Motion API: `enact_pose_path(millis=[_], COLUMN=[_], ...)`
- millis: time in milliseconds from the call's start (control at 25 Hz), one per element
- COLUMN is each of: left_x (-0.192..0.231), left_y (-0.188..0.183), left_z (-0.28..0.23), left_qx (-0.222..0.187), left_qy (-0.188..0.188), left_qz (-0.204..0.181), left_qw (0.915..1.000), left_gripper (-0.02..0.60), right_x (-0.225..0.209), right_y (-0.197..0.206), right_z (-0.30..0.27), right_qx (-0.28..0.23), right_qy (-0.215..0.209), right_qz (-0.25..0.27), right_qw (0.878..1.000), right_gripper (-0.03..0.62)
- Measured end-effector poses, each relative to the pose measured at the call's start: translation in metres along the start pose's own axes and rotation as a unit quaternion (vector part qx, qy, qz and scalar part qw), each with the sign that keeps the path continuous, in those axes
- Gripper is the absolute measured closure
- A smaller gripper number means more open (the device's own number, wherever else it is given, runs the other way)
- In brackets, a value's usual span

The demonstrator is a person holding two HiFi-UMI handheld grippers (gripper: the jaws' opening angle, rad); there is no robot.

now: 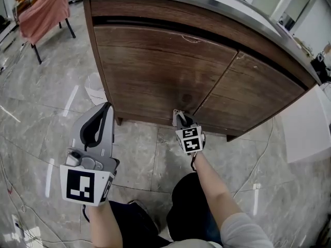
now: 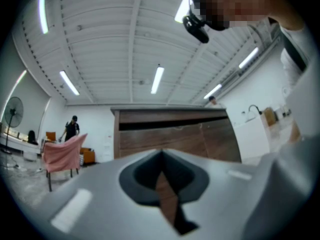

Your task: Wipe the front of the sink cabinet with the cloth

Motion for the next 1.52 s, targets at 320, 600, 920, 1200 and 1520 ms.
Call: enact_pose_path(millis=[320, 600, 920, 1200, 1520], left_x=[-0.008, -0.012, -0.017, -0.015, -0.022], left_y=[0.0, -0.001, -0.001, -0.001, 0.014], left_z=[-0.001, -0.001, -0.004, -0.016, -0.025], left_qx=[0.004, 0.004, 0.008, 0.015, 0.027], left_qy=[0.007, 0.006, 0.008, -0.002, 0.015], left_qz=[-0.013, -0.016, -0.019, -0.021, -0.026], left_qw=[0.9999, 0.9998, 0.9997, 0.9997, 0.9992], left_gripper=[0.577, 0.577, 0.577, 0.577, 0.577], right_x=[-0.029, -0.051, -0.045, -0.046, -0.041], right_y=[0.023, 0.033, 0.026, 0.002, -0.024], right_z=[0.023, 0.04, 0.051, 0.08, 0.108], right_qx=[0.008, 0.009, -0.019, -0.093, -0.144], right_qy=[0.037, 0.066, 0.059, 0.049, 0.044], right_qz=[-0.022, -0.041, -0.056, -0.109, -0.106], right_qw=[0.999, 0.997, 0.997, 0.988, 0.983], right_gripper=[0.588, 0.588, 0.588, 0.588, 0.588])
Point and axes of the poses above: the fingertips, and each gripper's own axes: z backward along the fingers, x to its left, y out of its underside, the point moved 5 cm from there along z, backward along the fingers, and after that the axes turned 12 degrees about -y, right-handed, at the moved point
